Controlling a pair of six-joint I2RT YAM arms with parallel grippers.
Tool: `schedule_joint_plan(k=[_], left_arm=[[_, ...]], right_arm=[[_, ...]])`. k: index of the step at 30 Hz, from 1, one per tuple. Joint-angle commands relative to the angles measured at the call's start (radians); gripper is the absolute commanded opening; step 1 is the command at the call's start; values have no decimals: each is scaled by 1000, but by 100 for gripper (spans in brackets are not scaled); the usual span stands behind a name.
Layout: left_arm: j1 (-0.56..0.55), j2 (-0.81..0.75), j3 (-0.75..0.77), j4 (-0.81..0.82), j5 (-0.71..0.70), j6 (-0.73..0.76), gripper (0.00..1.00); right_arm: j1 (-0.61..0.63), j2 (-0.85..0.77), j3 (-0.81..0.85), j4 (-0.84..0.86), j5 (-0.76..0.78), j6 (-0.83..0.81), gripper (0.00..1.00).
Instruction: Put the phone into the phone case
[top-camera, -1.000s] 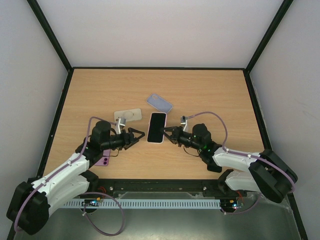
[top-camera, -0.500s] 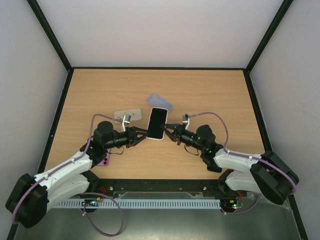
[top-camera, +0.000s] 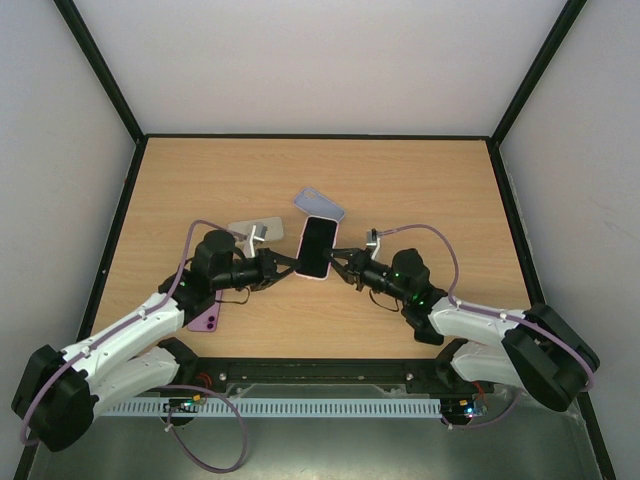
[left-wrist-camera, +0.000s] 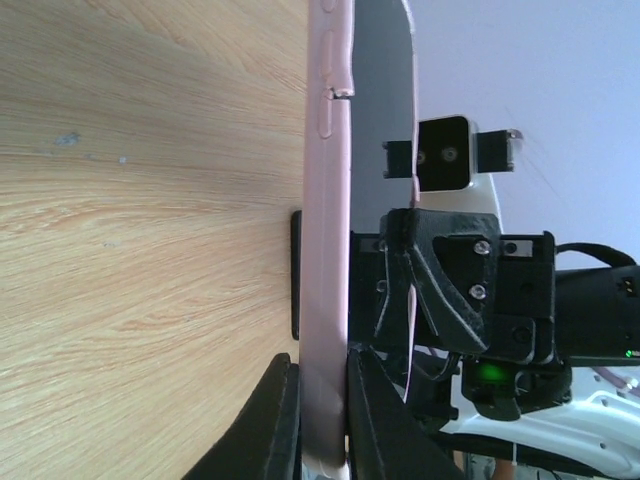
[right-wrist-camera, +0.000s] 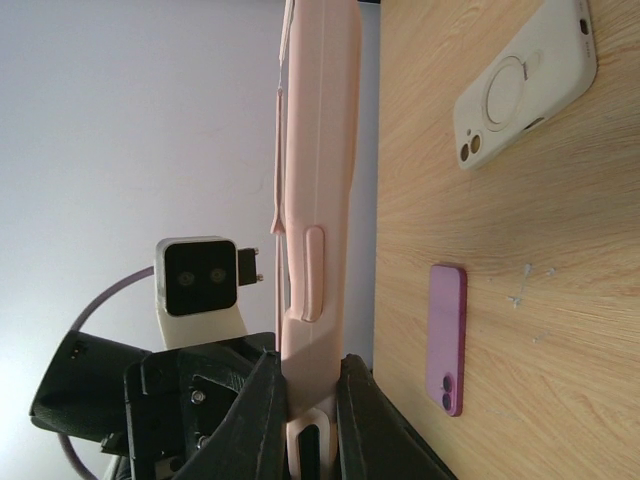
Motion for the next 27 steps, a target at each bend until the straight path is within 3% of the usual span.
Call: schedule_joint_plan(k=[1, 2, 5, 12, 19, 24, 27], left_arm=[[3, 6, 29, -99, -90, 28, 32], [5, 7, 33, -116, -108, 30, 43], [14, 6, 41, -168, -153, 46, 63], [136, 3, 88, -428, -288, 137, 97], [351, -3, 94, -617, -374, 168, 100], [462, -8, 82, -721, -544, 115, 99], [550, -12, 54, -736, -555, 120, 99]], right_arm=[[3, -51, 59, -107, 22, -142, 7], [3, -53, 74, -157, 33, -172, 7], [0, -60, 108, -314, 74, -252, 7], [-62, -2, 102, -436, 49, -364, 7], [-125, 132, 115, -455, -18, -437, 9], [-130, 156, 124, -500, 33, -480, 14], [-133, 152, 120, -538, 96, -496, 14]])
